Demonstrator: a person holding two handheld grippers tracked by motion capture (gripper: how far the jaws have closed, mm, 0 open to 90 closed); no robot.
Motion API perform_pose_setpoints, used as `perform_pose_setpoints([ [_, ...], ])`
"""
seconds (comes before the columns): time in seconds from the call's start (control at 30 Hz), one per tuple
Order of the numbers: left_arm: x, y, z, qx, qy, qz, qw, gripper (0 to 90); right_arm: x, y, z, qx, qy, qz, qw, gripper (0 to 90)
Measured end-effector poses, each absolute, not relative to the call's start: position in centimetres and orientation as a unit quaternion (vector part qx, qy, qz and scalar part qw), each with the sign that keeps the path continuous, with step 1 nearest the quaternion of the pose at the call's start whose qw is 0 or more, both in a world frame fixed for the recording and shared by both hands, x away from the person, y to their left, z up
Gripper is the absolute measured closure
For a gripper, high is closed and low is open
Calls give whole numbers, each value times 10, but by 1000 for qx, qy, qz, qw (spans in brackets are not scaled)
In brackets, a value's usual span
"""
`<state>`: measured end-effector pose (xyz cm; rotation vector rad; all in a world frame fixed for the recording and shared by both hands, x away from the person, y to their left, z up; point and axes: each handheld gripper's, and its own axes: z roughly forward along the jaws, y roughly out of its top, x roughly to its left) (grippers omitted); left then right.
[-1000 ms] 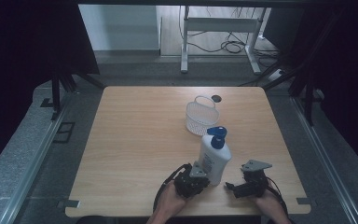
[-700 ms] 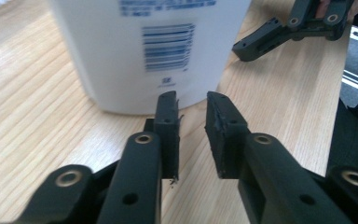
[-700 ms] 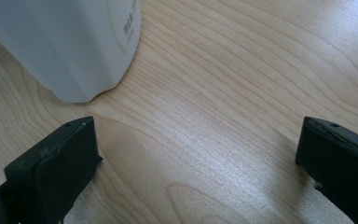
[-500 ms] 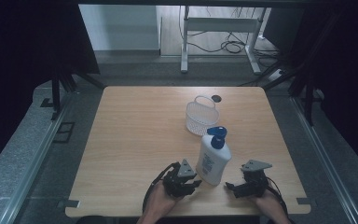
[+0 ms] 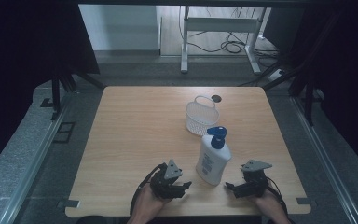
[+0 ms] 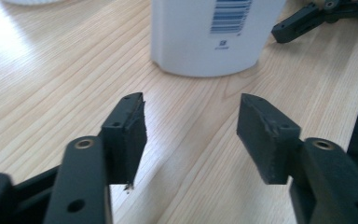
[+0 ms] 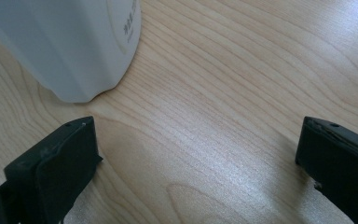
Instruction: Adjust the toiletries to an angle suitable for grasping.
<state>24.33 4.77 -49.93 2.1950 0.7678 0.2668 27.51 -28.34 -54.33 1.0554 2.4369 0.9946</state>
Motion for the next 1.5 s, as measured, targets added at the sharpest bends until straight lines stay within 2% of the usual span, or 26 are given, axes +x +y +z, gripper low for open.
perform_pose_setpoints([
  [0.37, 236, 75, -503, 844, 345, 114, 396, 206, 275, -283, -543, 368, 849, 347, 152, 0],
  [0.57, 233, 85, -511, 841, 361, 117, 386, 134, 275, -283, -543, 368, 849, 347, 152, 0],
  [0.8, 232, 90, -521, 829, 390, 113, 384, 120, 275, -283, -543, 369, 849, 346, 152, 0],
  [1.13, 234, 90, -541, 843, 393, 121, 348, 116, 275, -283, -543, 369, 849, 347, 152, 0],
  [1.3, 234, 92, -543, 846, 384, 138, 343, 114, 275, -283, -543, 368, 849, 347, 153, 0],
  [1.5, 235, 95, -543, 850, 377, 136, 343, 114, 275, -283, -543, 369, 849, 347, 152, 0],
])
